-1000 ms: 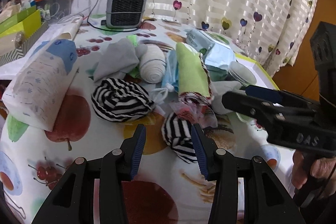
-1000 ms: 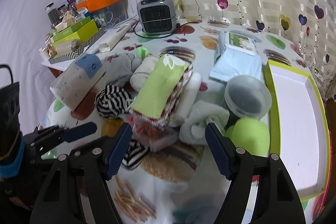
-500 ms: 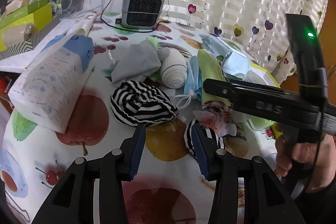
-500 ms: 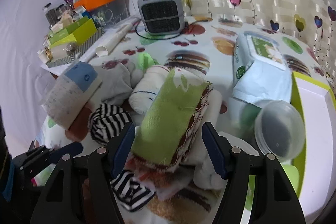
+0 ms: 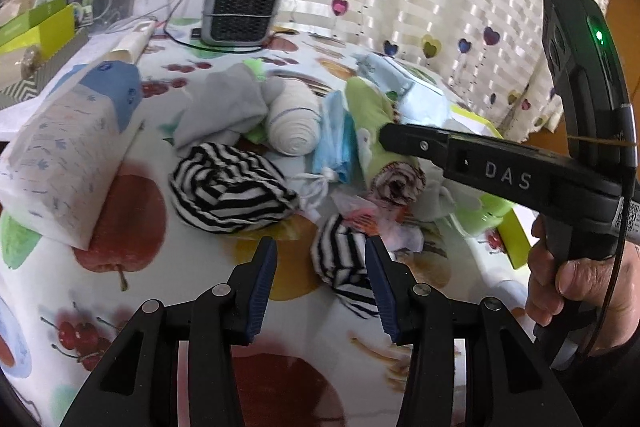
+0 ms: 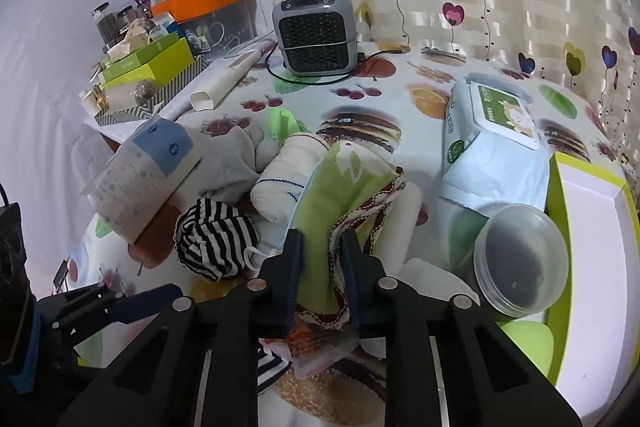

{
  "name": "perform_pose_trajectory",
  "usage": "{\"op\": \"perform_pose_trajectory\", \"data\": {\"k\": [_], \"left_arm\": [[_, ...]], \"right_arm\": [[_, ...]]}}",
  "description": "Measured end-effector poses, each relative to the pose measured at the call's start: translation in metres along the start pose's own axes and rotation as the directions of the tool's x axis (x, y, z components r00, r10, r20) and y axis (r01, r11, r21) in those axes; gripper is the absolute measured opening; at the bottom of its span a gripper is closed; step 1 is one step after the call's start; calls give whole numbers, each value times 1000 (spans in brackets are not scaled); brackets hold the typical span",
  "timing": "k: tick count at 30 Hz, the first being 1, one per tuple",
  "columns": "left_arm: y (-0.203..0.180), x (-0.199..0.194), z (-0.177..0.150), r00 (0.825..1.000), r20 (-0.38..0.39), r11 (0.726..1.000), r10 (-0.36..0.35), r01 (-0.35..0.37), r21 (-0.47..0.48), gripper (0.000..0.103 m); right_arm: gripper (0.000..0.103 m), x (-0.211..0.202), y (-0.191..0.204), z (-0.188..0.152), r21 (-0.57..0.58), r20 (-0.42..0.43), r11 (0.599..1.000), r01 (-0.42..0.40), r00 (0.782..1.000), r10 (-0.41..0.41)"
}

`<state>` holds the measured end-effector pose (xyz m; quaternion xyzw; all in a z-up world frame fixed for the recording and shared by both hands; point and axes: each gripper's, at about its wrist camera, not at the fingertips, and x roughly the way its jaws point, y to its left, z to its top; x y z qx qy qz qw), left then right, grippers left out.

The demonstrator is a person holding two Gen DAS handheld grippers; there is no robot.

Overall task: Organize soft objects
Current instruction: 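Lift the green cloth with the right gripper and carry it to the white box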

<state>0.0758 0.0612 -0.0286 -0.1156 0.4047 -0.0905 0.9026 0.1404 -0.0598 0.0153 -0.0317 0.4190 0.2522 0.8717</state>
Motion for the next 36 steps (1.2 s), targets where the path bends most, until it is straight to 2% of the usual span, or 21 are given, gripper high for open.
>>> {"op": "perform_pose_trajectory", "data": {"k": [7, 12, 13, 15, 18, 29, 36], "left_arm": [[-11, 18, -4, 997, -44, 998, -57, 58, 20, 47], [-12, 30, -6, 996, -68, 998, -56, 57, 16, 46], [-12, 31, -6, 996, -72, 998, -55, 56, 15, 43], [-13, 32, -7, 996, -73, 999, -44, 46, 26, 22], [-9, 32, -8, 996, -79, 999, -47, 49, 16, 16], [-5, -2, -7, 1000, 4, 1000, 4, -4, 6, 13], [-4, -25, -9, 999, 45, 1000, 30, -30, -6, 13]], "right_arm": [[17, -21, -5, 2, 18, 65, 999, -38, 997, 37], [17, -27, -12, 3, 28, 79, 999, -29, 997, 27], [17, -26, -14, 2, 31, 75, 999, -27, 997, 25], [17, -25, -16, -1, 36, 65, 999, -23, 998, 21], [15, -26, -18, -5, 44, 62, 999, -32, 998, 30], [15, -54, -18, -6, 46, 127, 998, -48, 991, 42], [15, -71, -17, -8, 66, 164, 993, -96, 983, 84]]}}
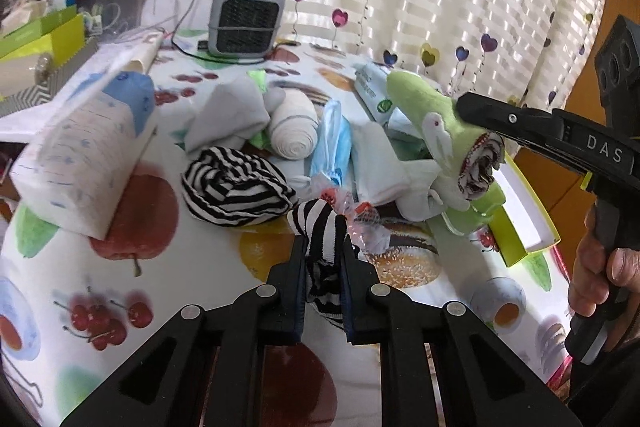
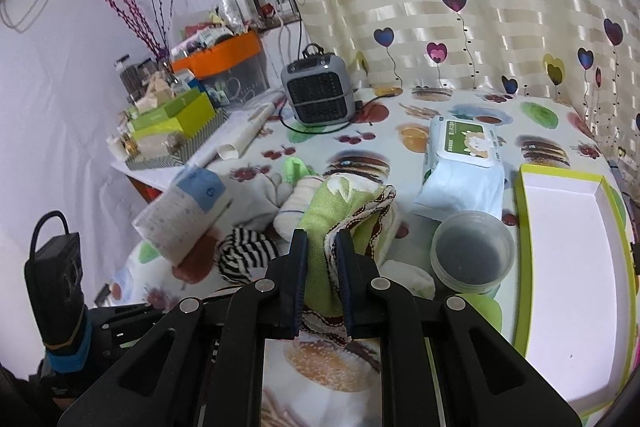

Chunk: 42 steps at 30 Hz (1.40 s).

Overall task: Organize soft objects
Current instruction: 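Lift the green cloth with the right gripper and carry it to the white box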

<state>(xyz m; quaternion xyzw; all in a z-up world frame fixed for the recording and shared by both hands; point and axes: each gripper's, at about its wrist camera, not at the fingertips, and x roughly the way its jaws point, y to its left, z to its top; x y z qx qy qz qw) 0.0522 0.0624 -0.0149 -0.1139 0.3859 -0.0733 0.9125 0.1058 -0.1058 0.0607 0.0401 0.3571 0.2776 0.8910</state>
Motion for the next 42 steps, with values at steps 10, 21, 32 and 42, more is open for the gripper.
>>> {"op": "perform_pose_trajectory", "data": {"k": [10, 21, 32, 42], "left_arm": [[0, -30, 7, 998, 69, 1000, 12, -12, -2, 13], [-14, -38, 16, 995, 91, 1000, -29, 29, 12, 13], [-54, -25, 34, 992, 83, 992, -100, 92, 91, 13], [-115, 5, 48, 982, 33, 966, -188, 179, 185, 13]], "right_arm": [[15, -23, 2, 4, 22, 52, 998, -52, 997, 50], [15, -50, -12, 4, 61, 99, 997, -36, 995, 30], [15, -80, -67, -10, 151, 116, 985, 83, 988, -101], [15, -96, -138, -35, 258, 72, 944, 206, 970, -231]]}}
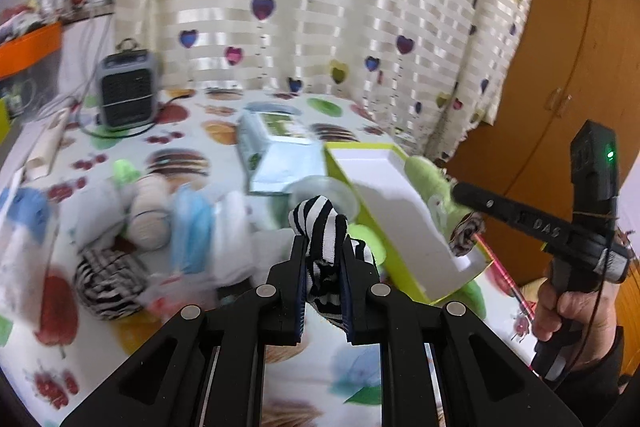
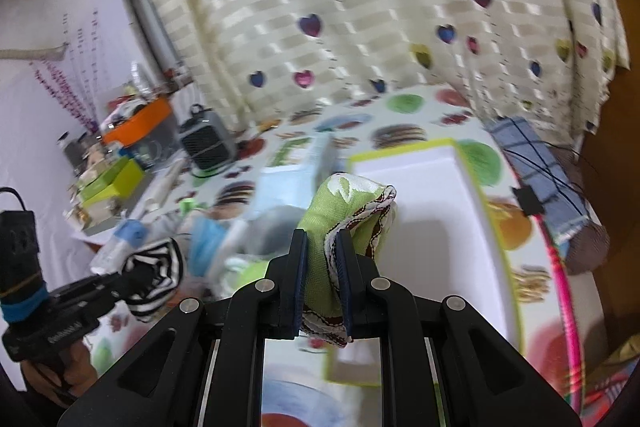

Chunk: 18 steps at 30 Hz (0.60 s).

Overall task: Organize soft objects
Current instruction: 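Lift the green cloth with the right gripper and carry it to the white box, then release the green cloth into the box while the left gripper sets the striped sock beside it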

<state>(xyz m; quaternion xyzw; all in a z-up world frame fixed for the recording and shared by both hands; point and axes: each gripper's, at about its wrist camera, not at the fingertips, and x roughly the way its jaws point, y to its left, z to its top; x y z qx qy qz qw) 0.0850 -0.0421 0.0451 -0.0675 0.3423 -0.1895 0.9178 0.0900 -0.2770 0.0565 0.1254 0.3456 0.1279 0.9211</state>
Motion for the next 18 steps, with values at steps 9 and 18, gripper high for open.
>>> {"op": "perform_pose_trajectory", "data": {"k": [9, 18], "left_arm": [[-44, 39, 17, 998, -37, 996, -57, 59, 67, 13], [-81, 92, 21, 989, -102, 988, -111, 121, 96, 13]], "right_arm": [[15, 31, -53, -15, 65, -87, 996, 56, 995, -50], [15, 49, -57, -27, 45, -144, 999, -1, 990, 8]]}}
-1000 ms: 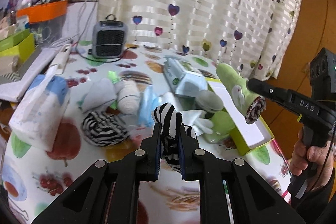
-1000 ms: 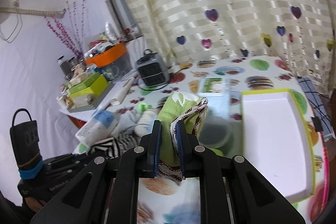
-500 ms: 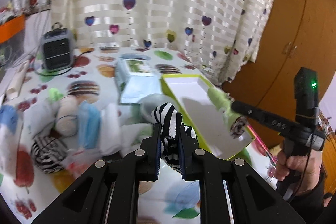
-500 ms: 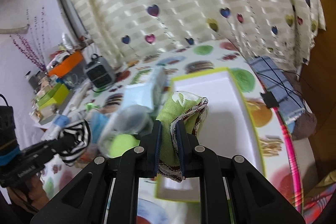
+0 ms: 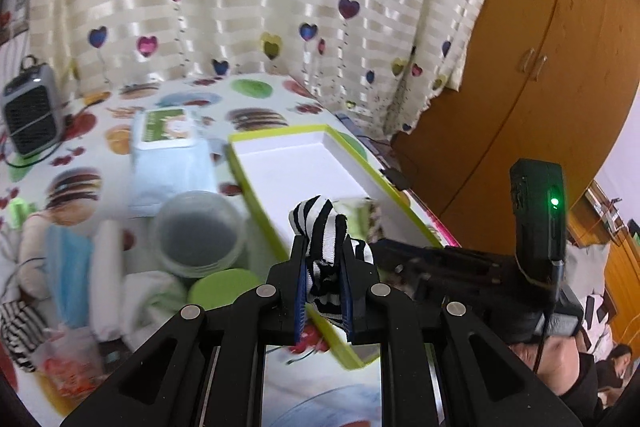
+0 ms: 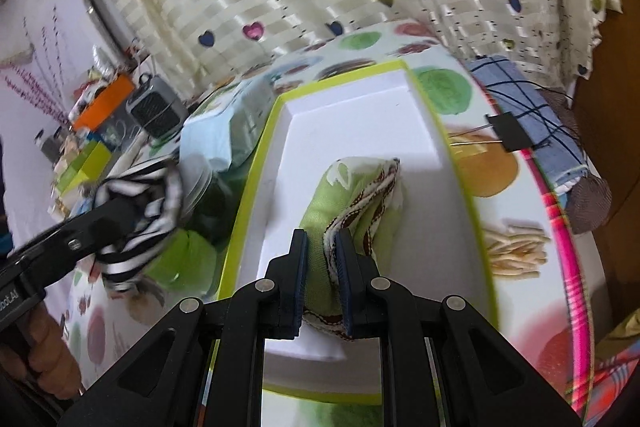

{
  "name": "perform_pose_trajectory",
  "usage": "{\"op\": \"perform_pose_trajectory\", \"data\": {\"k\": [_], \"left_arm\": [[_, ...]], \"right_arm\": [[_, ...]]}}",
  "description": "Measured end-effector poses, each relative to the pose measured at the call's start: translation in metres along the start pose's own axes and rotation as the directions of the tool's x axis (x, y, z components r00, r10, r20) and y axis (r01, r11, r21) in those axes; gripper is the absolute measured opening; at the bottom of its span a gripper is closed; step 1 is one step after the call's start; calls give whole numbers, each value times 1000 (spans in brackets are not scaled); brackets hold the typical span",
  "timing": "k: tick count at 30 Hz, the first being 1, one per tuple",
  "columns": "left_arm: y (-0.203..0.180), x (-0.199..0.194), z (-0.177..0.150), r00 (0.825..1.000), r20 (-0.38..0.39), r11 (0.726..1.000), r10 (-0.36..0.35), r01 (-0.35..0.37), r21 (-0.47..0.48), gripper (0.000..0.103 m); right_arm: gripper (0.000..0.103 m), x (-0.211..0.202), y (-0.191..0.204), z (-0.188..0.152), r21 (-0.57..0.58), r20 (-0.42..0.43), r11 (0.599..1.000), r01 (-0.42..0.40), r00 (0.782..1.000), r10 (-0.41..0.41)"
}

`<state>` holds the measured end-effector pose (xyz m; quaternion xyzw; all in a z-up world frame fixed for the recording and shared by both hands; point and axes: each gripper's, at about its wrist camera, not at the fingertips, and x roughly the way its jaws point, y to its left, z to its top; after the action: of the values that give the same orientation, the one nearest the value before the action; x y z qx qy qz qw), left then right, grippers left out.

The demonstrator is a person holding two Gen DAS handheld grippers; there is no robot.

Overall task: Organize soft objects
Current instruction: 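Release the green cloth into the box while the left gripper sets the striped sock beside it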

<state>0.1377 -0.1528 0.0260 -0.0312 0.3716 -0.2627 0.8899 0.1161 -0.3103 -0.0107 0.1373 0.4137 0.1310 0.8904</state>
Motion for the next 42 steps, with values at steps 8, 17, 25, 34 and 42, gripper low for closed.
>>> {"op": "perform_pose_trajectory", "data": {"k": [8, 17, 25, 34, 42], "left_arm": [[-10, 43, -6, 997, -73, 1000, -14, 15, 11, 14], [-17, 64, -6, 995, -104, 1000, 5, -2, 28, 14], [-25, 70, -13, 990, -111, 994, 89, -81, 74, 16], [-21, 67, -22, 977, -144, 987, 160, -154, 55, 17], [-30, 50, -17, 985, -79, 986, 156, -151, 67, 26]], "right_arm": [[20, -11, -8, 2, -20, 9, 999, 29, 1000, -29], [20, -11, -14, 6, -31, 11, 996, 84, 996, -83], [21, -5, -19, 3, -1, -13, 998, 55, 998, -55], [21, -2, -7, -2, -48, -36, 998, 35, 999, -37], [32, -28, 0, 1, -79, 46, 993, 87, 995, -84]]}}
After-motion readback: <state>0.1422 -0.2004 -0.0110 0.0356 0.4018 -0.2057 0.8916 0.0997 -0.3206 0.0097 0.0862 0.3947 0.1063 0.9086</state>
